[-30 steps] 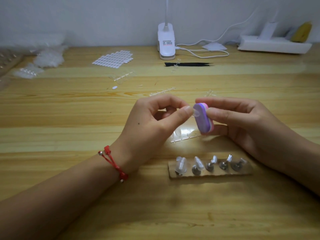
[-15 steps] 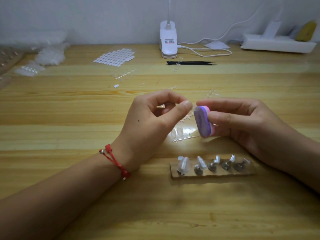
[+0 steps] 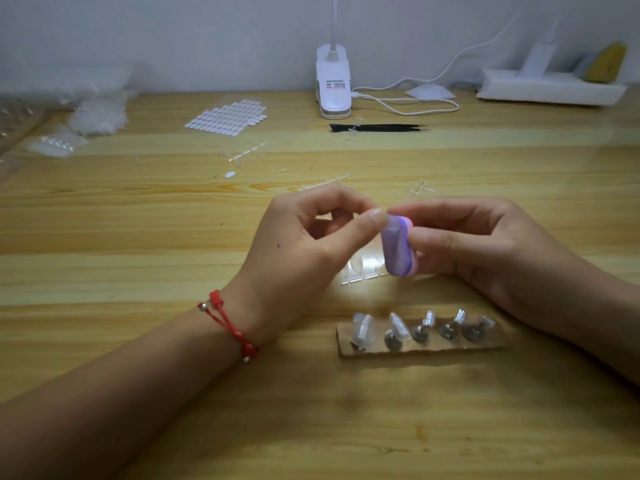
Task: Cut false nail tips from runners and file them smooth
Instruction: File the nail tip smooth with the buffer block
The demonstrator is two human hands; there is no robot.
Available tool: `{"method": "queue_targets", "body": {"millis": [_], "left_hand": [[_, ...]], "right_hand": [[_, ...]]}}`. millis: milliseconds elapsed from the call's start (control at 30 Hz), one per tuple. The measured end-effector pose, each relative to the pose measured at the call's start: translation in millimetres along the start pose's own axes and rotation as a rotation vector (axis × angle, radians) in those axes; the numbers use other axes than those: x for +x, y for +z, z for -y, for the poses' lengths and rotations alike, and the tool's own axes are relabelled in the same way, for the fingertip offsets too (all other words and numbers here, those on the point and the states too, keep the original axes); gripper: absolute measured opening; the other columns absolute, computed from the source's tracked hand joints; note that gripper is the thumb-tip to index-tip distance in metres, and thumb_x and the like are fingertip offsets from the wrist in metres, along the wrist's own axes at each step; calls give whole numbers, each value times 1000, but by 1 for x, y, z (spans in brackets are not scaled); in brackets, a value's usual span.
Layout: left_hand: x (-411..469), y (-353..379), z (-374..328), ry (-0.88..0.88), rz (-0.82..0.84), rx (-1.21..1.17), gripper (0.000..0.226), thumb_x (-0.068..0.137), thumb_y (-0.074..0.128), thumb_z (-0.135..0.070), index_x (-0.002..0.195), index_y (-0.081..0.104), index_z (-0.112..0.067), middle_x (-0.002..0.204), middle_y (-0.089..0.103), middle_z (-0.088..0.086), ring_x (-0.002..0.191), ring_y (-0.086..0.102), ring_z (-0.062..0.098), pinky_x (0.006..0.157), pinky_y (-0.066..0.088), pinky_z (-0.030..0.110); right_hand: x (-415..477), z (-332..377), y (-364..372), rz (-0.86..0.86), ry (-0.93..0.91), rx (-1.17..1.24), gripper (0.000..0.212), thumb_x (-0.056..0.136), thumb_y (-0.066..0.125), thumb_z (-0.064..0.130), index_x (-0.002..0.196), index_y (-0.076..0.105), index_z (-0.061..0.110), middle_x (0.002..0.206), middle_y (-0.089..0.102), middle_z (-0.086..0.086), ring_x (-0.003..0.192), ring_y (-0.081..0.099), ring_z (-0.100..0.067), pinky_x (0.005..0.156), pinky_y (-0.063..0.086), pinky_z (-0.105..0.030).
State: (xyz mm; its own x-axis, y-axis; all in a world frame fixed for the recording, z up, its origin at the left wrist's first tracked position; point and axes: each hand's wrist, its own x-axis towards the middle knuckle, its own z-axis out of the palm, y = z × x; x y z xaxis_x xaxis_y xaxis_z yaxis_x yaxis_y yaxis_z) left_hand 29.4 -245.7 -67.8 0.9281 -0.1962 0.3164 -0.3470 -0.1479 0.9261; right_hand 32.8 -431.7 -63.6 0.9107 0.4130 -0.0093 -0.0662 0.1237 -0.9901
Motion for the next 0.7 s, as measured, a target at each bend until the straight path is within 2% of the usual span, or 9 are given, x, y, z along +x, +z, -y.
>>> {"method": "queue_targets", "body": {"millis": [133, 233, 367, 500, 633, 700], "left_hand": [[1, -3, 1, -11, -112, -31, 12, 82, 70, -16, 71, 66, -17, 65, 36, 30, 46, 28, 6, 45, 28, 13], [0, -2, 0, 4, -64, -3, 9, 79, 68, -20, 71, 67, -16, 65, 41, 32, 50, 32, 11, 47, 29, 15], [-1, -2, -1, -29, 24, 13, 11, 83, 70, -11, 72, 67, -12, 70, 49, 33, 52, 35, 14, 47, 31, 14], [-1, -3, 0, -42, -31, -14, 11, 84, 66, -10, 74, 66, -11, 65, 41, 22, 46, 30, 7, 46, 29, 11], [0, -1, -1, -62, 15, 1, 10, 84, 67, -11, 74, 68, -10, 70, 46, 28, 46, 32, 8, 45, 30, 12], [-1, -1, -1, -58, -16, -9, 11, 84, 67, -10, 73, 67, -11, 67, 42, 26, 45, 30, 6, 44, 28, 10]], "right_hand": [[0, 0, 0, -30, -11, 67, 23, 65, 70, 11, 86, 79, 13, 80, 76, -6, 69, 72, -14, 62, 56, -22], [0, 0, 2, -54, -20, 81, 23, 61, 72, 11, 83, 79, 12, 76, 75, -7, 66, 72, -16, 61, 57, -22], [3, -1, -1, -123, -39, 140, 22, 59, 72, 13, 80, 80, 13, 77, 74, -5, 70, 72, -14, 63, 56, -21], [1, -1, 2, -67, -30, 88, 26, 57, 74, 15, 82, 80, 15, 77, 75, -5, 69, 72, -15, 64, 56, -21], [2, -1, -1, -118, -46, 132, 26, 56, 75, 16, 81, 80, 15, 79, 75, -5, 72, 73, -14, 65, 56, -21], [2, -1, -1, -103, -38, 119, 26, 56, 77, 14, 82, 80, 15, 80, 75, -6, 72, 73, -15, 65, 57, -21]]}}
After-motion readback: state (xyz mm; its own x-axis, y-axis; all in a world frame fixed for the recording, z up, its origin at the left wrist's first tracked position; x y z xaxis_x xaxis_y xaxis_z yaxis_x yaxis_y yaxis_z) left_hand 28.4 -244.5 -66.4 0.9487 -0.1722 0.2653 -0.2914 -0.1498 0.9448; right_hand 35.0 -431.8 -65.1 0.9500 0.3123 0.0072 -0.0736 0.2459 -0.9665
